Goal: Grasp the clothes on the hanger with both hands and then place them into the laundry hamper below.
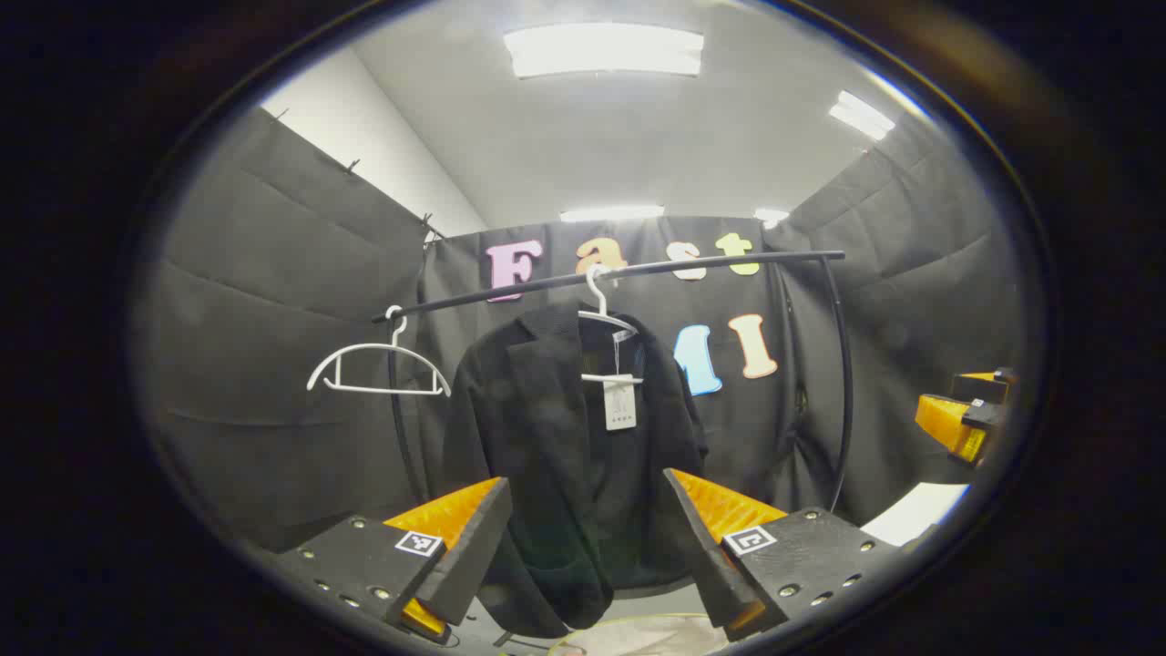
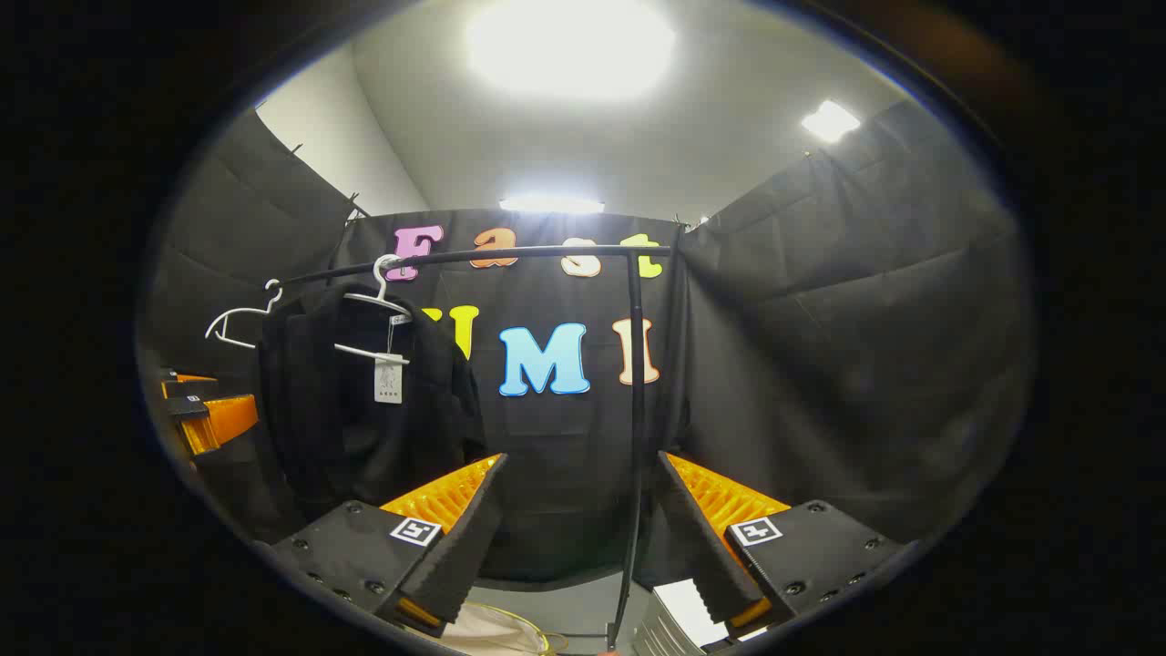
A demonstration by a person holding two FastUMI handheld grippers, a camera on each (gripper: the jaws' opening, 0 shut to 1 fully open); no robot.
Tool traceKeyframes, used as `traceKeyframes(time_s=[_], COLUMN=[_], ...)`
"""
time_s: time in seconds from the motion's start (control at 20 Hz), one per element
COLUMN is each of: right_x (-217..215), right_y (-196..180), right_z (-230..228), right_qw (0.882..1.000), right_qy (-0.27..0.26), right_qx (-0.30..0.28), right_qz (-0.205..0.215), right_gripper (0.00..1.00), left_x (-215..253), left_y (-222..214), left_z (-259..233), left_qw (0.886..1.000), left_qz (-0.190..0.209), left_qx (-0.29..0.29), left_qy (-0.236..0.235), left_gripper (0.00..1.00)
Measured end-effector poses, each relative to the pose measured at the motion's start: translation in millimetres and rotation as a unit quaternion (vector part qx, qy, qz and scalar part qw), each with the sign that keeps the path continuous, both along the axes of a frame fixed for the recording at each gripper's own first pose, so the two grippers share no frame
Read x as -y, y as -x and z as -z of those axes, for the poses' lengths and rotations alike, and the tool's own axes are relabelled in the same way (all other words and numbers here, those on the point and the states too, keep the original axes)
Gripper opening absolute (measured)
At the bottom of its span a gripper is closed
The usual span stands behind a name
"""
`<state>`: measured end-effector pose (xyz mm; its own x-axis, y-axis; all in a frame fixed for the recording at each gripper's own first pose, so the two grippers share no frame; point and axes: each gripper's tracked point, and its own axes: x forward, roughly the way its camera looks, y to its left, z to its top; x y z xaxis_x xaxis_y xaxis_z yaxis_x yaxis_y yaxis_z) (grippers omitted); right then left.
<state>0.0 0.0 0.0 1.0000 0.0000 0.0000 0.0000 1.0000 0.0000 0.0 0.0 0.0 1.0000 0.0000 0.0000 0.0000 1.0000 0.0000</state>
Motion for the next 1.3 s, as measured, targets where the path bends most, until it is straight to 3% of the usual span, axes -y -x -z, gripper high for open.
traceKeyframes(time_s=[0.75, 1.3], right_x=[-14, -73], right_y=[-13, -46], right_z=[-12, -14], right_qw=[1.0, 0.999], right_qy=[-0.001, -0.006], right_qx=[0.003, 0.0], right_qz=[-0.002, -0.034], right_gripper=[0.99, 0.99], left_x=[-16, -32], left_y=[-16, -60], left_z=[-3, 1], left_qw=[1.0, 1.0], left_qz=[-0.001, 0.02], left_qx=[-0.006, -0.011], left_qy=[0.004, 0.0], left_gripper=[0.96, 0.96])
